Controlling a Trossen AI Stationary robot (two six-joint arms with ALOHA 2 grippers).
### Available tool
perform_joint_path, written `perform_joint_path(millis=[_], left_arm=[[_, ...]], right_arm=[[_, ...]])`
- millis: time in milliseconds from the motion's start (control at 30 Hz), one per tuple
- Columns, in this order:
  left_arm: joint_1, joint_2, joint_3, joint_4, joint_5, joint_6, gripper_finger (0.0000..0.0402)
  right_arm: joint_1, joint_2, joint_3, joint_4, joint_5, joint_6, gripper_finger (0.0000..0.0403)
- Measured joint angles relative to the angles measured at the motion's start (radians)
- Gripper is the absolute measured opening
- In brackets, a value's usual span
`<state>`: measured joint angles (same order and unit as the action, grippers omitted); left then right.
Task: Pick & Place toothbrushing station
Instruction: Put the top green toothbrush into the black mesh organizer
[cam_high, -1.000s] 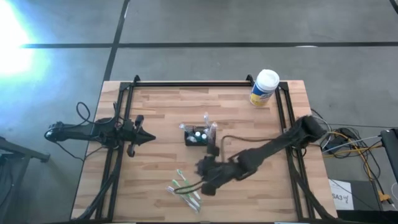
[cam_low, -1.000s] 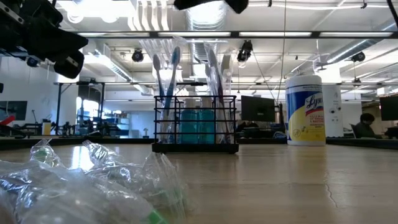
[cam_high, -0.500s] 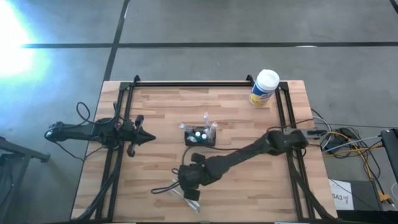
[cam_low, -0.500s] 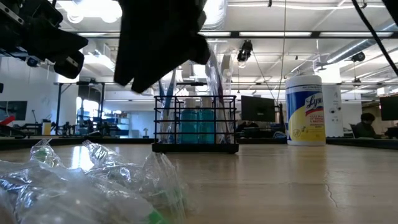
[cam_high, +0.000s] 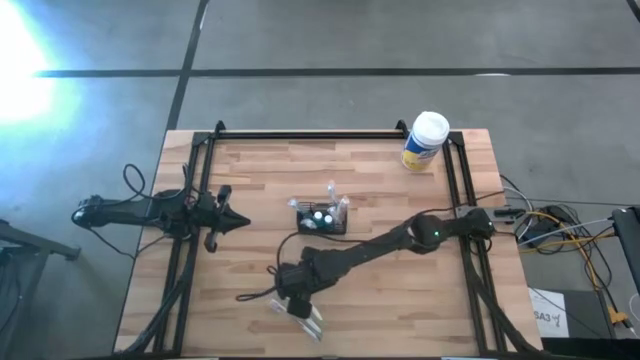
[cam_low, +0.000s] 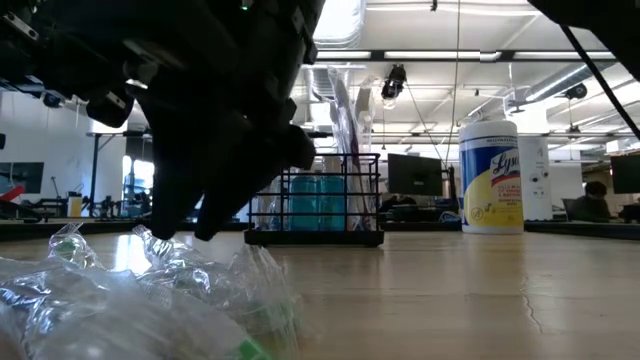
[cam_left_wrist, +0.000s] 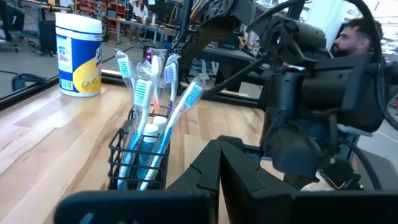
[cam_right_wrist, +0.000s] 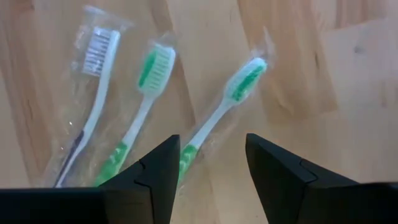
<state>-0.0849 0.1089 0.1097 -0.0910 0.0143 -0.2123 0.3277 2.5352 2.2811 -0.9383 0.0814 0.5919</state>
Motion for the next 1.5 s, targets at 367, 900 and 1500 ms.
perform_joint_path(millis=[367,900,1500], left_arm=[[0.0,0.0,0.0,0.0,0.0,-0.002,0.001],[0.0,0.0,0.0,0.001,0.0,-0.001,0.001],[0.0,0.0,0.0,0.017,0.008,0.009,0.001]], right_arm=[[-0.006,0.0,-0.078,0.068,-0.048,0.004,0.018],[-0.016,-0.007,-0.107,0.076,-0.055,-0.084,0.003],[0.079,-0.283,-0.017,0.173,0.203,-0.408,0.0007]])
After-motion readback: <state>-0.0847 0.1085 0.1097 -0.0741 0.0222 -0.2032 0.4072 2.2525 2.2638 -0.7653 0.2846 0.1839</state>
